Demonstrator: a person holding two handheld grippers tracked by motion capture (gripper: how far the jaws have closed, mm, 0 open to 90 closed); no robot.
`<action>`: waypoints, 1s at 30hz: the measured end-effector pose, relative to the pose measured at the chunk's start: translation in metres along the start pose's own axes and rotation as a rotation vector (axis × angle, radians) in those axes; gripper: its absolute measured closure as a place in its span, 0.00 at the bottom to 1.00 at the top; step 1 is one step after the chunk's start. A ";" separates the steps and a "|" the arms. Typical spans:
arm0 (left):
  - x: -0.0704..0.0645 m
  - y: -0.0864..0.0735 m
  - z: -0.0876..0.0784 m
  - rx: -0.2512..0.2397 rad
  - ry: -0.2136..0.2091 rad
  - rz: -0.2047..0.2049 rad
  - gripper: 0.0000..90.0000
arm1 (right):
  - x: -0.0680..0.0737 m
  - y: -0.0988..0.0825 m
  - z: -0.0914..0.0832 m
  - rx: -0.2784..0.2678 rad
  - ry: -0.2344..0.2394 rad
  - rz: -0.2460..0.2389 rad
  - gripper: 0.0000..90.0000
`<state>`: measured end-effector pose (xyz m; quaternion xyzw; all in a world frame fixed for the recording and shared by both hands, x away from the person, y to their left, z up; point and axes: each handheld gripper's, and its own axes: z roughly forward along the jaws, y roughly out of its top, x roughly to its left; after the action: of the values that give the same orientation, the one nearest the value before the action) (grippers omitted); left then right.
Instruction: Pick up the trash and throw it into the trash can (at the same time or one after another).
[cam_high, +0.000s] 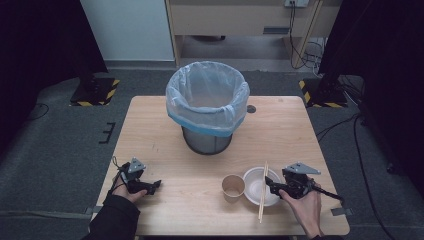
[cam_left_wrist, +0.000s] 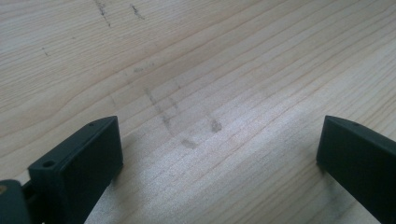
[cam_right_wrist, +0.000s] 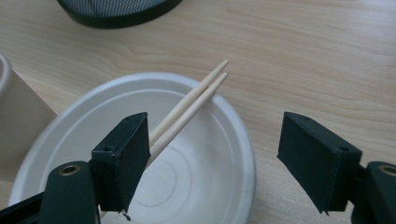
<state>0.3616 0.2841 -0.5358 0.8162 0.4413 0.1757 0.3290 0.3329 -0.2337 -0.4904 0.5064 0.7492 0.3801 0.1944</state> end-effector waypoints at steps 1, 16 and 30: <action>0.000 0.000 0.000 0.000 -0.001 0.000 0.00 | 0.000 0.000 0.002 0.006 -0.001 -0.006 0.26; 0.000 0.000 0.000 -0.001 -0.002 0.001 0.00 | -0.002 -0.001 0.007 0.025 0.010 -0.013 0.27; 0.000 0.000 0.000 -0.001 -0.002 0.000 0.00 | -0.004 0.000 0.003 0.019 0.009 -0.007 0.32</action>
<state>0.3617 0.2841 -0.5359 0.8162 0.4407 0.1752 0.3299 0.3364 -0.2366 -0.4929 0.5039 0.7555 0.3744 0.1878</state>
